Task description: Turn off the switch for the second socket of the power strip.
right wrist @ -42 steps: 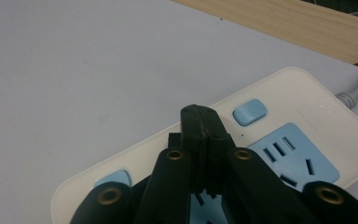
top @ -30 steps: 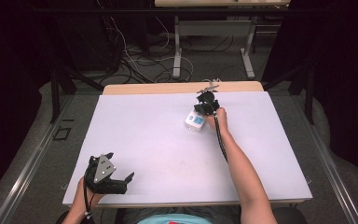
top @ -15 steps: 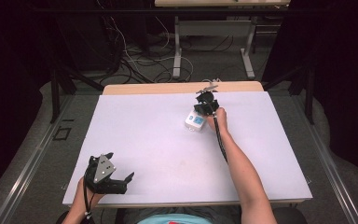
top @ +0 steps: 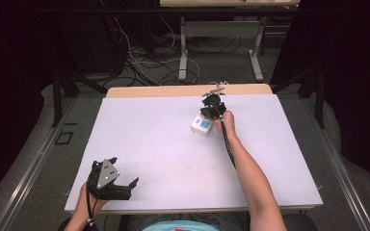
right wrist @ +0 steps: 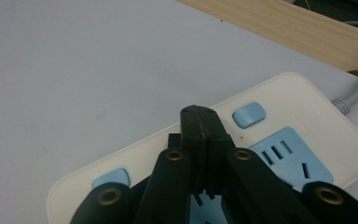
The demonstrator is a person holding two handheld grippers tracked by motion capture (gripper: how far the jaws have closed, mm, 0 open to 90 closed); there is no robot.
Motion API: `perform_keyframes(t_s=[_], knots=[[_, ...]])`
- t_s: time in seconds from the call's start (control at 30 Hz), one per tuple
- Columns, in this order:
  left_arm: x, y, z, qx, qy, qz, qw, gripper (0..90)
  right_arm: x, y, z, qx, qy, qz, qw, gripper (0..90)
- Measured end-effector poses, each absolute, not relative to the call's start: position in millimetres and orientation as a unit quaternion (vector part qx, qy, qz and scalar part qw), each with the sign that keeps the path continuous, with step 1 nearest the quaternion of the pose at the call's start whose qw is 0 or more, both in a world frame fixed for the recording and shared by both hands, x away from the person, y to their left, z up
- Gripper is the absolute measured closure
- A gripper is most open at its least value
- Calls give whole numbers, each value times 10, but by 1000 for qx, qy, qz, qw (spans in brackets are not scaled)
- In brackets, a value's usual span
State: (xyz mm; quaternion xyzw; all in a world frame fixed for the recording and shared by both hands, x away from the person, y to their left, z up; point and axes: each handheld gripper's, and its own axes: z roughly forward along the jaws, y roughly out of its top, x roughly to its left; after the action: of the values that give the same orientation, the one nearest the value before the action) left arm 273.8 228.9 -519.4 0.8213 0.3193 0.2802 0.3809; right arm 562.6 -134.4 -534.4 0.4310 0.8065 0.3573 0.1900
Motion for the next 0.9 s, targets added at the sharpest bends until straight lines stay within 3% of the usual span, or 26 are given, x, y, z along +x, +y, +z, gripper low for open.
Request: perform_keyframes(t_s=[0.7, 0.9], knots=[[2733, 2291, -5194, 819, 321, 280, 384, 14, 5603, -1323, -5294, 421, 813, 351, 196, 900], [2736, 2295, -5194, 818, 319, 285, 383, 14, 5546, -1342, -5240, 411, 815, 365, 181, 772]])
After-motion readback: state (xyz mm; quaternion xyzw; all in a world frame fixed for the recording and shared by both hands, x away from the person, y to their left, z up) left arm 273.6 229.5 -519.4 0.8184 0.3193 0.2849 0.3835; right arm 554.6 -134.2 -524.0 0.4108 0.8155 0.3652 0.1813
